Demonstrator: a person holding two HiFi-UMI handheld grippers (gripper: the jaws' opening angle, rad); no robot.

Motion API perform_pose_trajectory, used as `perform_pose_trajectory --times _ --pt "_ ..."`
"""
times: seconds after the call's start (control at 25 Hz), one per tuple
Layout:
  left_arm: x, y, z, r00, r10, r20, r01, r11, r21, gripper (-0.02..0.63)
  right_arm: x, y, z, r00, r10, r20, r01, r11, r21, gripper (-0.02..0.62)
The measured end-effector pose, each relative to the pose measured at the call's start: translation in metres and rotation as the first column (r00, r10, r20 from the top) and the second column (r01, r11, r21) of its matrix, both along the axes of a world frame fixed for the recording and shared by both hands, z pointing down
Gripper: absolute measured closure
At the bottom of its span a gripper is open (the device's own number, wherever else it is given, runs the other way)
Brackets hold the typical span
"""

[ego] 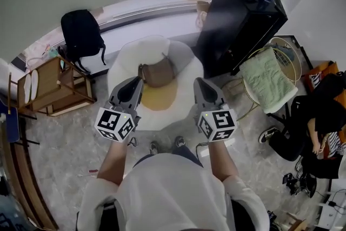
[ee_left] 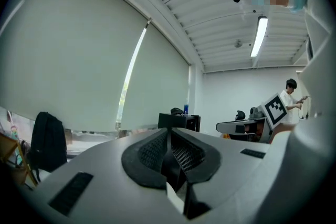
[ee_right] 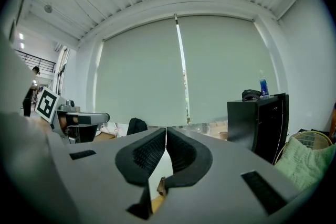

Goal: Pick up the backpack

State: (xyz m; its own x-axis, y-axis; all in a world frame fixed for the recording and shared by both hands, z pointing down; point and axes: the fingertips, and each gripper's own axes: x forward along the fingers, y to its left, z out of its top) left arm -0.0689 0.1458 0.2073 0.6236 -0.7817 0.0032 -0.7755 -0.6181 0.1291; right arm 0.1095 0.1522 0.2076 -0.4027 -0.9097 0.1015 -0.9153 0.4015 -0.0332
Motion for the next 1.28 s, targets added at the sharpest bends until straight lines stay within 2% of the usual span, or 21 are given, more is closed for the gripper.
perform_pose_trajectory --times 0.32,0.64,0.84,1.12,1.28 --pt "0.026 -0.011 -0.004 0.99 -0.142 -0.024 0.143 0.99 0.017 0.557 0.031 -0.028 0.001 0.993 -0.115 0.001 0.115 0.993 -0.005 0.566" --pt "0.045 -0.016 0.015 0.973 -0.229 -0.025 0.228 0.973 -0.032 0.557 0.048 -0.055 0.02 0.979 -0.204 0.006 0.204 0.978 -0.044 0.566" --pt "0.033 -0.026 0.023 0.964 -0.267 -0.014 0.266 0.963 -0.051 0.556 0.036 -0.068 0.026 0.972 -0.237 0.005 0.237 0.97 -0.054 0.566" --pt "0.003 -0.059 0.016 0.964 -0.265 -0.003 0.265 0.963 -0.039 0.557 -0.004 -0.1 0.016 0.966 -0.259 -0.002 0.259 0.965 -0.04 0.566" --pt "-0.018 -0.084 0.012 0.972 -0.236 -0.002 0.236 0.971 -0.031 0.557 -0.035 -0.122 0.01 0.968 -0.251 -0.005 0.251 0.968 -0.029 0.565"
